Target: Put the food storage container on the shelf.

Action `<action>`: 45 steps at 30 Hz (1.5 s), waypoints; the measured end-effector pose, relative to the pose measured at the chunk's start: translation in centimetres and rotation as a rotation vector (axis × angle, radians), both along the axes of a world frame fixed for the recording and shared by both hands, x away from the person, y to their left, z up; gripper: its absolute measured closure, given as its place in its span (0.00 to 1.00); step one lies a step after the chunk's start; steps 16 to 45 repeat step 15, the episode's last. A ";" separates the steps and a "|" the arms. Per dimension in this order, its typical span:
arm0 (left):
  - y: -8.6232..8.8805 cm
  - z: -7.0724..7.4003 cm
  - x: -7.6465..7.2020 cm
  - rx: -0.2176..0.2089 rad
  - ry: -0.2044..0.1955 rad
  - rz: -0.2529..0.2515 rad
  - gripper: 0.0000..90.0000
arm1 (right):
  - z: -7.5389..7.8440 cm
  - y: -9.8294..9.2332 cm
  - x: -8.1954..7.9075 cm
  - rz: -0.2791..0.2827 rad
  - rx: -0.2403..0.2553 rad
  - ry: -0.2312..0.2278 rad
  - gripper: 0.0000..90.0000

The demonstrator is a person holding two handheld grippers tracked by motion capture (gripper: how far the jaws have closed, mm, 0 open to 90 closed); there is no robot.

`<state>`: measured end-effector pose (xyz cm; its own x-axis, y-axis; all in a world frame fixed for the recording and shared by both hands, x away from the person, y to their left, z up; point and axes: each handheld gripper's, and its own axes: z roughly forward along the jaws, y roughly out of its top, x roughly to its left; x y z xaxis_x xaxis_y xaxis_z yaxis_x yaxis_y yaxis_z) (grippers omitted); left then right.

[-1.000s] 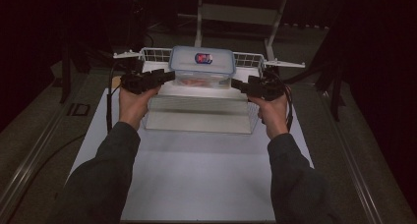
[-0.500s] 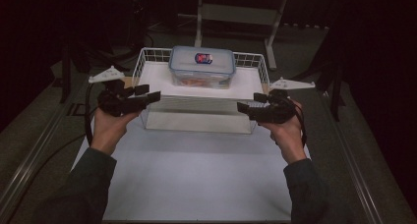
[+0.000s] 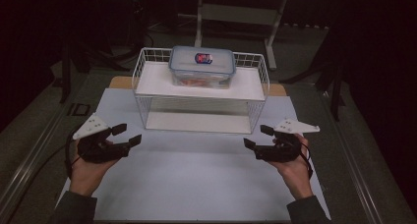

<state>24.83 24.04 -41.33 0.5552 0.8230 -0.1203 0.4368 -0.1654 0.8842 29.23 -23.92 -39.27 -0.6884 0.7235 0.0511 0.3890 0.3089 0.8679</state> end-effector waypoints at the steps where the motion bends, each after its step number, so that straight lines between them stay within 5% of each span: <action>1: 0.1 -0.5 -0.4 0.004 0.003 0.007 0.35 | -0.5 -0.2 -0.4 0.003 -0.014 0.000 0.23; 9: 0.7 -4.2 -2.7 0.024 0.011 0.035 0.33 | -3.3 -1.9 -2.9 -0.010 -0.077 -0.061 0.23; 15: 1.0 -4.5 -2.7 0.033 -0.012 0.070 0.32 | -4.9 -2.8 -3.4 -0.033 -0.057 -0.074 0.24; 45: 1.0 -4.5 -2.7 0.033 -0.012 0.070 0.32 | -4.9 -2.8 -3.4 -0.033 -0.057 -0.074 0.24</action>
